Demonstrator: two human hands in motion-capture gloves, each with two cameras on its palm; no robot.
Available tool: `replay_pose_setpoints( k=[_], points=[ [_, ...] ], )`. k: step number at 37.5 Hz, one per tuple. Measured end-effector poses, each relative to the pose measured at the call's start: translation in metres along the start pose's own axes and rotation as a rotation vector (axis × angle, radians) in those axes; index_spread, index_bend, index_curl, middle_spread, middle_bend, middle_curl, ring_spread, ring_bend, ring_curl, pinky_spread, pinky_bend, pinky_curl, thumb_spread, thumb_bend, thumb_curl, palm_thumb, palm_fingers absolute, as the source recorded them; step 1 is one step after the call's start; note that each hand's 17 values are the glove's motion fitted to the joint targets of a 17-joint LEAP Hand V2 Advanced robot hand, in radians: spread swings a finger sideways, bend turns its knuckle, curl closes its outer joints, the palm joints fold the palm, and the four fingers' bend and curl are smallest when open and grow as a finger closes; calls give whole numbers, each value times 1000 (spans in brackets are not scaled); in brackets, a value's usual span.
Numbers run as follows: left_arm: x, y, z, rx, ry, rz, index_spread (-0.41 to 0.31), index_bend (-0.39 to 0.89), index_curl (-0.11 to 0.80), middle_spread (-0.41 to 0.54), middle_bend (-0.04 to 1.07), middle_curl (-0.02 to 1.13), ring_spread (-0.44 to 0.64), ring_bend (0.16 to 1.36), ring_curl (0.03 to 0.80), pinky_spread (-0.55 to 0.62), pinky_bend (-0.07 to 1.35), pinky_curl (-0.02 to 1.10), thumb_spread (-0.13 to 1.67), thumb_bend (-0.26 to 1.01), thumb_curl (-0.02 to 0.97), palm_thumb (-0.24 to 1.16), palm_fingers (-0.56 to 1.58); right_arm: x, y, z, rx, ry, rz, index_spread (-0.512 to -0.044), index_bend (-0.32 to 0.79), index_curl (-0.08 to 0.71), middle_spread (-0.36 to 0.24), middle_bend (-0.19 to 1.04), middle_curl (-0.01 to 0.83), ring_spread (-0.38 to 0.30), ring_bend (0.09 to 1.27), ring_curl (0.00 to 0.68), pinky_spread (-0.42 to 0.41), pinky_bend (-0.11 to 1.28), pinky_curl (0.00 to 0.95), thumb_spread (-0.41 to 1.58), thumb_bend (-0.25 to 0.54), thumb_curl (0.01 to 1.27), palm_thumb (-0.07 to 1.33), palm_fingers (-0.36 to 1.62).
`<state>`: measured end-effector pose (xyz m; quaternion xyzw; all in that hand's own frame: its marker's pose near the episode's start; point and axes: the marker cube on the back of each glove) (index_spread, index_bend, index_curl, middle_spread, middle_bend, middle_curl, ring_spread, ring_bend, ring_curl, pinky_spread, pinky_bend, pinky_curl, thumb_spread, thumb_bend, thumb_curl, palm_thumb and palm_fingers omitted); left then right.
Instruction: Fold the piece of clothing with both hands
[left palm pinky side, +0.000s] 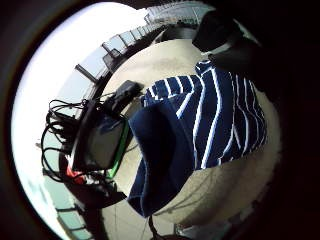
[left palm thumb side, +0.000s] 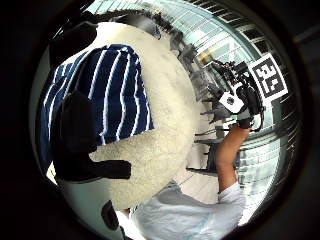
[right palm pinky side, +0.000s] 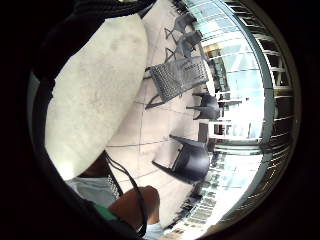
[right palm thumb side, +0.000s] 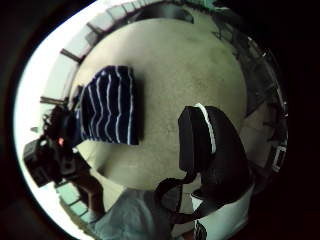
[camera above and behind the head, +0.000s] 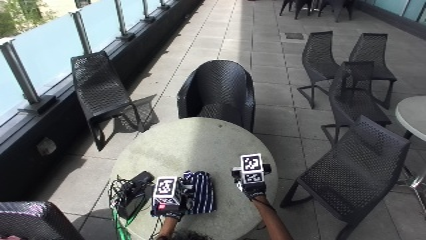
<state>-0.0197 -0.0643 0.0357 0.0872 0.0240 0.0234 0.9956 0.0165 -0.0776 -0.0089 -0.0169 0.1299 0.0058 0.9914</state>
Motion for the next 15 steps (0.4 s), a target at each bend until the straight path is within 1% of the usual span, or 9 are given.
replay_pose_setpoints(
  k=[4, 8, 10, 11, 14, 15],
  points=[
    [1, 2, -3, -2, -1, 7, -150, 173, 389, -100, 159, 329, 85, 458, 322, 340, 385, 341, 1481, 92, 316, 501, 568, 11, 5, -3, 130, -84, 60, -359, 173, 259, -87, 233, 406, 44, 305, 304, 193, 543, 330, 1294, -13, 392, 556, 302],
    [-1, 2, -3, 6, 6, 18, -152, 174, 391, -103, 158, 327, 86, 451, 320, 347, 377, 340, 1468, 81, 318, 498, 565, 11, 2, -1, 206, -123, 64, -362, 161, 267, -85, 217, 400, 54, 292, 298, 210, 527, 322, 1311, -11, 380, 557, 312],
    [-4, 3, -3, 1, 2, 15, -152, 173, 392, -104, 158, 326, 86, 449, 320, 349, 375, 339, 1462, 78, 322, 501, 566, 11, -2, -10, 289, -122, 70, -363, 156, 270, -84, 213, 397, 57, 287, 297, 215, 521, 320, 1319, -8, 375, 562, 316],
    [-5, 4, -4, -3, 0, 12, -152, 173, 392, -105, 158, 326, 86, 449, 320, 350, 374, 339, 1460, 76, 323, 502, 566, 14, -10, -20, 381, -96, 78, -363, 154, 271, -84, 210, 397, 59, 285, 297, 218, 519, 320, 1322, -8, 373, 563, 318],
    [-4, 6, -6, -11, 5, 6, -153, 172, 393, -105, 158, 325, 86, 447, 320, 352, 372, 339, 1455, 72, 326, 506, 567, 31, -50, -56, 795, 33, 110, -364, 148, 274, -83, 207, 394, 62, 284, 296, 223, 507, 319, 1327, -8, 368, 569, 325],
    [-3, 6, -6, -12, 7, 5, -153, 173, 393, -106, 156, 323, 87, 446, 319, 357, 373, 339, 1453, 71, 327, 507, 566, 34, -58, -61, 867, 54, 114, -364, 150, 276, -83, 205, 393, 63, 282, 296, 224, 504, 319, 1328, -9, 366, 570, 327]
  ],
)
